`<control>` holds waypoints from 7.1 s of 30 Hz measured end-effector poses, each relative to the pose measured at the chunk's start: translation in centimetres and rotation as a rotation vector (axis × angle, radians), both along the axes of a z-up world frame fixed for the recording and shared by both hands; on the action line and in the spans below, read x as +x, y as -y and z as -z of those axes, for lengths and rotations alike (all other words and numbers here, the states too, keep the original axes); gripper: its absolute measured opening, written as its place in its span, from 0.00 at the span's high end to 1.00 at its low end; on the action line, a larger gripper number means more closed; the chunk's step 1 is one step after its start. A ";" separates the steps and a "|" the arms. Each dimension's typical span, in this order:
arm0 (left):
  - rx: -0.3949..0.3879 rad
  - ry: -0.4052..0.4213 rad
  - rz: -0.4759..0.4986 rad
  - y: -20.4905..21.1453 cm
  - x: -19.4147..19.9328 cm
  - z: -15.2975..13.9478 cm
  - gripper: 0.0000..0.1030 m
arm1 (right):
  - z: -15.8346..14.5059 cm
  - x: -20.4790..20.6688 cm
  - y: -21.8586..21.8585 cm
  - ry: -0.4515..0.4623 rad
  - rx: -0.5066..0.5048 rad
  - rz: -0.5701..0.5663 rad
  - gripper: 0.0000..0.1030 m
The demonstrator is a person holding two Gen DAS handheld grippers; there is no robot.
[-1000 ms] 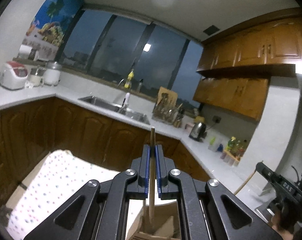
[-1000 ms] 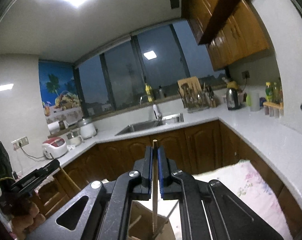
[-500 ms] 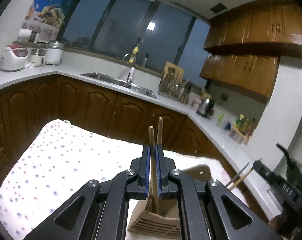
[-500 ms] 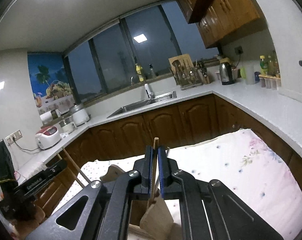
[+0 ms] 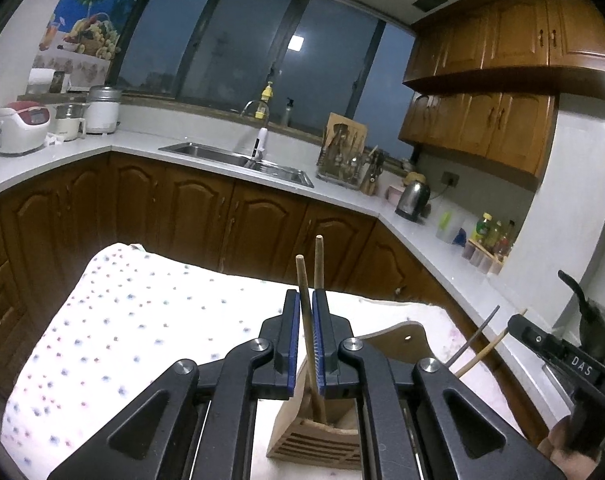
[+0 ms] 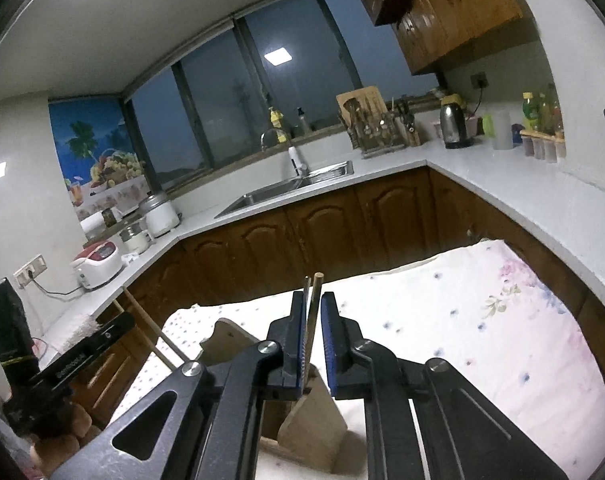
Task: Organize utensils
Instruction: 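Open the left tool while the right tool opens, releasing the chopsticks into the holder, then withdraw both open tools back above the remaining utensils, then lower both open tools onto the metal chopsticks lying on the cloth, then close the left tool on a metal chopstick while the right tool closes on another metal chopstick, then carry both metal chopsticks up and lower them into the wooden holder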
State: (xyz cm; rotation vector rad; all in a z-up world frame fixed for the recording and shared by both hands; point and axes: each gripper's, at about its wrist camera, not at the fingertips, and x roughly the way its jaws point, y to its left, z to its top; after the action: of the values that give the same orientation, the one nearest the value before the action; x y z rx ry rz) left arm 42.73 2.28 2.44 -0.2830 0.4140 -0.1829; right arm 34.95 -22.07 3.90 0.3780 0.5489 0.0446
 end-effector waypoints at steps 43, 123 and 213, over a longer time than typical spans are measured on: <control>-0.057 -0.249 -0.040 -5.7 -26.4 -0.8 0.22 | 2.4 -22.9 1.2 -0.119 0.103 0.029 0.10; 0.216 -0.630 0.117 3.3 -7.2 7.6 0.96 | 13.8 -9.7 -7.1 -0.515 -0.150 -0.276 0.96; -0.032 0.099 0.007 -3.8 -6.9 -9.8 0.98 | -8.1 -2.5 -0.9 0.254 -0.051 0.013 0.96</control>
State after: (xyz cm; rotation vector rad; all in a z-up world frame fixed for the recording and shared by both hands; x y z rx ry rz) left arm 35.86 6.10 12.28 -0.3028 0.3139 -0.2099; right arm 32.46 -21.19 11.99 0.3207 0.2962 0.0655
